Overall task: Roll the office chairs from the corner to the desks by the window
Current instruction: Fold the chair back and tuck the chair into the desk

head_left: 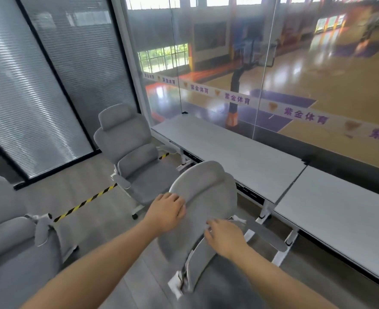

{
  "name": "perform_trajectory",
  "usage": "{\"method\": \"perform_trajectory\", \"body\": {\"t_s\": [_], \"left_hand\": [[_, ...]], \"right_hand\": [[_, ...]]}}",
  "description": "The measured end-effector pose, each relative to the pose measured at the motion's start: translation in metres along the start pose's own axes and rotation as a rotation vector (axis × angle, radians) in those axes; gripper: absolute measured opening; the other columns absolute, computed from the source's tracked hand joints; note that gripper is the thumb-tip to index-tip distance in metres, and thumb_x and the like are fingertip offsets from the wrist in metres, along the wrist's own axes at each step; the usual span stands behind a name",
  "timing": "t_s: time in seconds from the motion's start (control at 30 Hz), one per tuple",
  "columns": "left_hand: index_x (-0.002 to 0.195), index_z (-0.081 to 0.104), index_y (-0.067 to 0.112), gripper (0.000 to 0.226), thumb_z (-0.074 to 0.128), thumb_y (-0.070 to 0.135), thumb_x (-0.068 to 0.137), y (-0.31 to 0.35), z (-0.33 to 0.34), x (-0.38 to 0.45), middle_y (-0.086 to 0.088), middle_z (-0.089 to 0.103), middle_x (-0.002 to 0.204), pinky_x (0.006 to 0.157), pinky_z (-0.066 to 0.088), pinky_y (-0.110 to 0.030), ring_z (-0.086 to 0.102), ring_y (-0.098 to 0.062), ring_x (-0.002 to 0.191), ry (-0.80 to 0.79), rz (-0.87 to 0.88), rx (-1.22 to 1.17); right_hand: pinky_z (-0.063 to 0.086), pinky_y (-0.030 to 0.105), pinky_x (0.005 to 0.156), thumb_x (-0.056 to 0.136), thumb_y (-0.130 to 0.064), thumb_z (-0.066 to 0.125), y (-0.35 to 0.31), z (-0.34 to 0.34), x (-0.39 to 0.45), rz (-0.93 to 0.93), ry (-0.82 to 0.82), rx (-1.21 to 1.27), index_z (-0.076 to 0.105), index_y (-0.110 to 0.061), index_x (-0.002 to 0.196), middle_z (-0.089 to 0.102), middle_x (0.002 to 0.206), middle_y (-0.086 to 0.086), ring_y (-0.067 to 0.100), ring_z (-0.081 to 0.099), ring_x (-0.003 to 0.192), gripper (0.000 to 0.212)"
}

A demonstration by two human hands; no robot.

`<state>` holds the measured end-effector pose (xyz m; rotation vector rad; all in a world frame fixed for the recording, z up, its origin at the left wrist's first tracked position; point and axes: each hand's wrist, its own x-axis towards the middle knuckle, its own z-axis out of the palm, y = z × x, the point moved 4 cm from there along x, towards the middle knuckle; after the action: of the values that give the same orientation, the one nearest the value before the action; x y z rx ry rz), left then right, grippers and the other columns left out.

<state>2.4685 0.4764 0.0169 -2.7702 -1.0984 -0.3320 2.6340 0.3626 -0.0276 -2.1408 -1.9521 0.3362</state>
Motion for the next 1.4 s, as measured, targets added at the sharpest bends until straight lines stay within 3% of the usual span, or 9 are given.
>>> {"method": "perform_trajectory", "body": {"t_s": [0.3,0.47,0.57,0.7,0.83,0.97,1.2,1.3,1.4], "left_hand": [[0.108,0.064,0.018,0.038,0.034,0.037,0.094,-0.083,0.051,0.135,0.000,0.060,0.119,0.092,0.048,-0.042,0.054,-0.026,0.113,0.017,0.466,-0.035],[0.109,0.063,0.024,0.034,0.041,0.037,0.087,-0.107,0.079,0.168,0.001,0.060,0.126,0.092,0.052,-0.039,0.052,-0.023,0.123,-0.022,0.756,-0.017],[0.107,0.065,0.026,0.033,0.041,0.036,0.086,-0.114,0.085,0.173,0.002,0.059,0.127,0.095,0.049,-0.036,0.043,-0.019,0.126,0.025,0.843,-0.020],[0.112,0.064,0.023,0.037,0.035,0.036,0.092,-0.111,0.091,0.178,-0.003,0.056,0.133,0.104,0.043,-0.039,0.044,-0.022,0.132,-0.006,0.917,-0.065],[0.112,0.066,0.023,0.041,0.032,0.037,0.093,-0.110,0.092,0.181,-0.002,0.056,0.135,0.108,0.039,-0.040,0.047,-0.023,0.132,-0.025,0.910,-0.100],[0.110,0.066,0.022,0.038,0.036,0.036,0.093,-0.107,0.095,0.178,-0.002,0.057,0.133,0.110,0.029,-0.038,0.046,-0.023,0.133,-0.017,0.915,-0.110],[0.102,0.068,0.019,0.035,0.037,0.036,0.095,-0.094,0.092,0.161,0.003,0.062,0.119,0.112,0.024,-0.036,0.047,-0.020,0.128,-0.028,0.964,-0.106],[0.097,0.067,0.020,0.042,0.029,0.038,0.098,-0.084,0.089,0.144,0.010,0.063,0.100,0.115,0.020,-0.034,0.050,-0.012,0.112,-0.152,1.033,-0.123],[0.085,0.063,0.022,0.046,0.023,0.041,0.099,-0.073,0.081,0.118,0.011,0.061,0.085,0.108,0.025,-0.029,0.048,-0.009,0.090,-0.218,1.089,-0.127]], "right_hand": [[0.044,0.041,0.095,0.096,-0.057,0.032,-0.047,0.032,0.091,0.242,-0.047,-0.022,0.045,-0.017,0.137,0.056,0.134,0.008,0.033,0.054,0.119,0.059],[0.030,0.048,0.115,0.094,-0.063,0.043,-0.104,0.056,0.126,0.378,-0.068,0.199,0.004,-0.017,0.158,0.013,0.164,0.006,0.032,0.027,0.144,0.088],[0.030,0.044,0.116,0.099,-0.052,0.046,-0.123,0.067,0.147,0.481,0.008,0.270,-0.007,-0.016,0.157,0.001,0.166,0.006,0.031,0.022,0.147,0.087],[0.021,0.033,0.120,0.100,-0.027,0.048,-0.123,0.074,0.162,0.589,0.171,0.415,0.000,-0.011,0.157,0.007,0.166,0.008,0.025,0.016,0.151,0.077],[0.036,0.032,0.109,0.091,-0.018,0.053,-0.115,0.078,0.160,0.625,0.224,0.503,0.010,-0.014,0.158,0.027,0.161,0.009,0.029,0.040,0.138,0.079],[0.036,0.017,0.093,0.089,-0.019,0.057,-0.108,0.078,0.149,0.587,0.248,0.543,0.020,-0.025,0.157,0.047,0.147,-0.001,0.023,0.053,0.123,0.078],[0.033,0.014,0.099,0.089,-0.026,0.061,-0.104,0.082,0.103,0.527,0.130,0.543,0.019,-0.033,0.157,0.045,0.151,-0.007,0.018,0.049,0.131,0.080],[0.036,0.016,0.097,0.087,-0.033,0.060,-0.105,0.082,0.076,0.476,0.055,0.550,0.022,-0.040,0.155,0.048,0.148,-0.013,0.013,0.051,0.126,0.078],[0.036,0.022,0.108,0.083,-0.031,0.059,-0.101,0.082,0.044,0.426,-0.035,0.550,0.022,-0.044,0.154,0.040,0.152,-0.020,0.007,0.044,0.134,0.080]]}}
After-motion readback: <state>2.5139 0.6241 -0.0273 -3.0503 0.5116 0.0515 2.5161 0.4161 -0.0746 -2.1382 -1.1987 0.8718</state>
